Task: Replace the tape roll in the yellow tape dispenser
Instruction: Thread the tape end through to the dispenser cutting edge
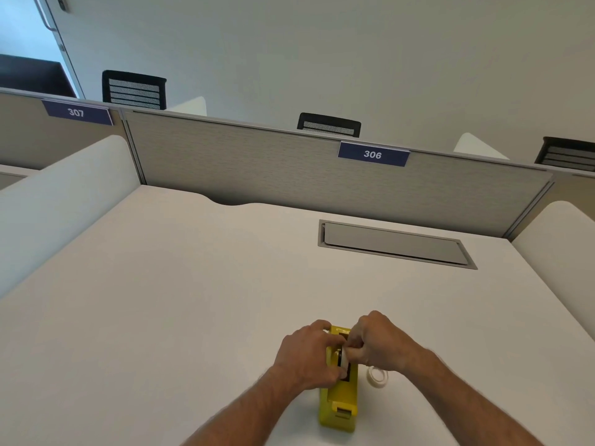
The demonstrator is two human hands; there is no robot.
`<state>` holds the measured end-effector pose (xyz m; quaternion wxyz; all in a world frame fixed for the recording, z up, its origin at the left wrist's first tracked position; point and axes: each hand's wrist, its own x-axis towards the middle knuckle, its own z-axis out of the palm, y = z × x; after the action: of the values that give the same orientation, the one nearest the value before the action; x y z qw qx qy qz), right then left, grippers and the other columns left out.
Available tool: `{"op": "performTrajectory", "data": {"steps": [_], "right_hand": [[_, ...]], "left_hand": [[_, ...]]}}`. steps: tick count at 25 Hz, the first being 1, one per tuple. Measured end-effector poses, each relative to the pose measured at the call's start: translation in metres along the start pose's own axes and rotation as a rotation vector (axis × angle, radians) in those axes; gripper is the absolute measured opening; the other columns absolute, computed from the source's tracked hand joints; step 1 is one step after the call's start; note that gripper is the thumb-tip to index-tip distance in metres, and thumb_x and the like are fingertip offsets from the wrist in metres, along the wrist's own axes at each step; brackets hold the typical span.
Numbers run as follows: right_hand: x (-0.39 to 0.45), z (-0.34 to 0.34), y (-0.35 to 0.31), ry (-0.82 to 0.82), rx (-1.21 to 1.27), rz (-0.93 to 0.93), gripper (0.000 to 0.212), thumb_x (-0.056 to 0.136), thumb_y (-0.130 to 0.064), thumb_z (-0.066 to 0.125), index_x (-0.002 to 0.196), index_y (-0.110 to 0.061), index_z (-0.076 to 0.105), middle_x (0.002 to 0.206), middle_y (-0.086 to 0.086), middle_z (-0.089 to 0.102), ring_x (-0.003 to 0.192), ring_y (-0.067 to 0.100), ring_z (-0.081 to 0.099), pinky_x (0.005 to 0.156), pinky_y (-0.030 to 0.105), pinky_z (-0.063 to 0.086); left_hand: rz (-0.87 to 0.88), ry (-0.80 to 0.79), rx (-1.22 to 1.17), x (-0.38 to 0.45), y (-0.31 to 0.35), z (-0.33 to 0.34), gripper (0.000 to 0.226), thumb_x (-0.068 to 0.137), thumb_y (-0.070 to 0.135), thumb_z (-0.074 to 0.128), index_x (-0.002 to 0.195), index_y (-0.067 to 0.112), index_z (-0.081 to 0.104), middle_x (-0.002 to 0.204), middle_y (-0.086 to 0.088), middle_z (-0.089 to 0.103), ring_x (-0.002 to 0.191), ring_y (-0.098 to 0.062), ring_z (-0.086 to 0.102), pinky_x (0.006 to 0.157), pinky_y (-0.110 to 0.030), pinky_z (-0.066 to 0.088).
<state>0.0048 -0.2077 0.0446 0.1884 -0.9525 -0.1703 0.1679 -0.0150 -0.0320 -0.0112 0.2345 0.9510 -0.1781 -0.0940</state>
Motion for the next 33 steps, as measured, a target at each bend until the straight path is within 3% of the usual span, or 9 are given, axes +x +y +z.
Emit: {"op": "performTrajectory", "data": {"steps": [4, 9, 14, 19, 22, 25, 29, 33], "right_hand": [[-0.003, 0.0, 0.002, 0.009, 0.033, -0.003, 0.026, 0.062, -0.038, 0.075, 0.082, -0.022, 0.079, 0.055, -0.014, 0.063, 0.051, 0.001, 0.059, 0.05, 0.013, 0.046], [-0.007, 0.007, 0.005, 0.041, -0.019, -0.038, 0.034, 0.055, -0.047, 0.076, 0.078, -0.023, 0.073, 0.067, -0.009, 0.065, 0.061, 0.011, 0.061, 0.055, 0.021, 0.051], [-0.004, 0.008, 0.007, 0.074, 0.07, -0.024, 0.013, 0.069, -0.031, 0.074, 0.077, -0.023, 0.08, 0.067, -0.001, 0.072, 0.064, 0.02, 0.066, 0.052, 0.019, 0.048], [-0.005, 0.007, 0.011, 0.051, 0.094, -0.04, 0.021, 0.062, -0.036, 0.074, 0.078, -0.023, 0.079, 0.067, 0.0, 0.072, 0.062, 0.017, 0.066, 0.051, 0.021, 0.051], [-0.003, 0.009, 0.012, 0.069, 0.122, -0.023, 0.011, 0.069, -0.029, 0.072, 0.076, -0.024, 0.079, 0.065, -0.005, 0.072, 0.063, 0.017, 0.067, 0.051, 0.017, 0.05], [0.002, 0.009, 0.015, 0.059, 0.174, 0.012, 0.009, 0.074, -0.022, 0.071, 0.076, -0.023, 0.08, 0.064, -0.004, 0.073, 0.062, 0.02, 0.069, 0.053, 0.022, 0.055], [0.0, 0.008, 0.017, 0.041, 0.197, 0.012, 0.01, 0.068, -0.029, 0.077, 0.078, -0.027, 0.079, 0.067, -0.01, 0.073, 0.064, 0.009, 0.069, 0.058, 0.021, 0.058], [-0.005, 0.012, 0.016, 0.063, 0.163, 0.006, 0.024, 0.061, -0.036, 0.082, 0.081, -0.023, 0.076, 0.071, -0.005, 0.072, 0.069, 0.013, 0.068, 0.061, 0.023, 0.058]], "left_hand": [[-0.012, 0.011, -0.063, 0.002, -0.001, -0.001, 0.064, 0.066, 0.062, 0.068, 0.127, 0.047, 0.056, 0.141, 0.016, 0.046, 0.117, -0.012, 0.055, 0.09, -0.034, 0.048], [-0.009, 0.011, -0.121, 0.0, -0.003, 0.003, 0.067, 0.066, 0.064, 0.067, 0.129, 0.051, 0.052, 0.142, 0.018, 0.043, 0.116, -0.011, 0.056, 0.091, -0.034, 0.051], [-0.022, 0.018, -0.133, 0.001, -0.001, 0.005, 0.063, 0.068, 0.064, 0.064, 0.128, 0.049, 0.056, 0.143, 0.017, 0.044, 0.113, -0.011, 0.057, 0.09, -0.033, 0.051], [-0.029, 0.024, -0.129, 0.002, -0.001, 0.005, 0.067, 0.065, 0.064, 0.069, 0.128, 0.047, 0.057, 0.141, 0.018, 0.045, 0.112, -0.011, 0.057, 0.089, -0.032, 0.051], [-0.031, 0.02, -0.121, 0.003, -0.002, 0.006, 0.066, 0.065, 0.062, 0.068, 0.129, 0.047, 0.055, 0.141, 0.018, 0.046, 0.112, -0.011, 0.057, 0.088, -0.032, 0.051], [-0.032, 0.023, -0.12, 0.003, -0.002, 0.006, 0.067, 0.064, 0.061, 0.069, 0.129, 0.047, 0.056, 0.141, 0.018, 0.046, 0.112, -0.011, 0.057, 0.089, -0.033, 0.052], [-0.016, 0.033, -0.129, 0.002, -0.003, 0.005, 0.067, 0.062, 0.063, 0.069, 0.127, 0.049, 0.055, 0.139, 0.019, 0.046, 0.111, -0.01, 0.058, 0.087, -0.031, 0.051], [-0.013, 0.024, -0.13, 0.002, -0.003, 0.005, 0.07, 0.062, 0.065, 0.069, 0.128, 0.049, 0.054, 0.141, 0.019, 0.044, 0.113, -0.011, 0.058, 0.09, -0.034, 0.052]]}}
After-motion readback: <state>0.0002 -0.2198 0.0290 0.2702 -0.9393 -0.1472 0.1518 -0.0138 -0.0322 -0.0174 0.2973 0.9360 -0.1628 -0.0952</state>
